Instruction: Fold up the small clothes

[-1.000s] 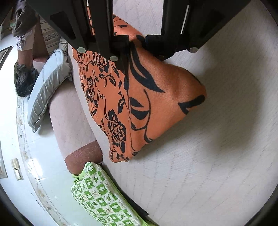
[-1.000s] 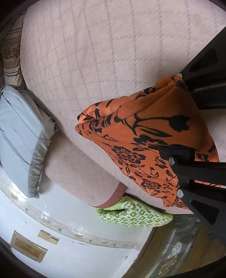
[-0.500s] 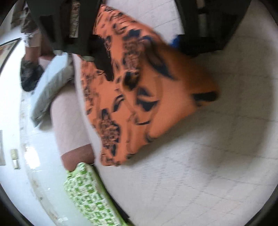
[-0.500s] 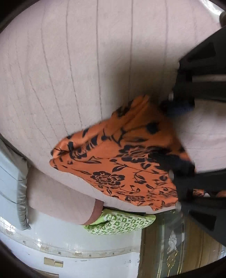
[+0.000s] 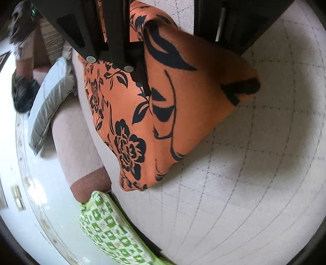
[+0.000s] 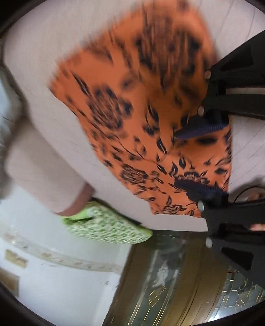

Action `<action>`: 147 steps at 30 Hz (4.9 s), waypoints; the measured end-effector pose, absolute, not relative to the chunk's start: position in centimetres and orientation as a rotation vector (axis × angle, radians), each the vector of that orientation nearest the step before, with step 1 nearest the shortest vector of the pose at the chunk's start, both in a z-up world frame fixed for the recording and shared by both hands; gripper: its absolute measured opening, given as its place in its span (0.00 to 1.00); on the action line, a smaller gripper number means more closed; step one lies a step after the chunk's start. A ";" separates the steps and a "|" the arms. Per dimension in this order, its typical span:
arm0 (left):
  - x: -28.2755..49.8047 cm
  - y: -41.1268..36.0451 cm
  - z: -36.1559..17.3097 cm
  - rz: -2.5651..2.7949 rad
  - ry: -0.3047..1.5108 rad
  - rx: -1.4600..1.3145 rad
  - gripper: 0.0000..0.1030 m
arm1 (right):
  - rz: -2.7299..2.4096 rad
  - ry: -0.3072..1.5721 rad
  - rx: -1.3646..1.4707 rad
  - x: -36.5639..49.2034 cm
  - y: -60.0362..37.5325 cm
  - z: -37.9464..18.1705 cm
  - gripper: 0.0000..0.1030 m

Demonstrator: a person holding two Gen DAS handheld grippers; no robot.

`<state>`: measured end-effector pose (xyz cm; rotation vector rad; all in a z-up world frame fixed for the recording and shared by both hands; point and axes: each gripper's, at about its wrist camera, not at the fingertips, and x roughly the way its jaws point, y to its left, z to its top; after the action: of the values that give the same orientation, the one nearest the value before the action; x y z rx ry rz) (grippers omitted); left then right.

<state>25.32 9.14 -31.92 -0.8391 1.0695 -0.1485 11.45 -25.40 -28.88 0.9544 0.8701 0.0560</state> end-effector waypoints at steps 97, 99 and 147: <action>13.4 -25.3 -26.5 -1.059 0.738 0.187 0.53 | -0.067 0.963 0.555 19.9 -43.7 -33.0 0.22; 12.8 -25.4 -26.2 -1.150 0.774 0.218 0.79 | -0.085 0.981 0.576 19.6 -44.6 -33.5 0.38; 20.4 -15.0 -28.5 -0.820 0.911 0.339 0.81 | -0.069 1.006 0.590 19.7 -36.9 -30.9 0.26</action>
<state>20.41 -14.98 -28.48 0.3392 0.9111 -0.8201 19.74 -36.94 -30.88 0.5900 1.0056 -0.0688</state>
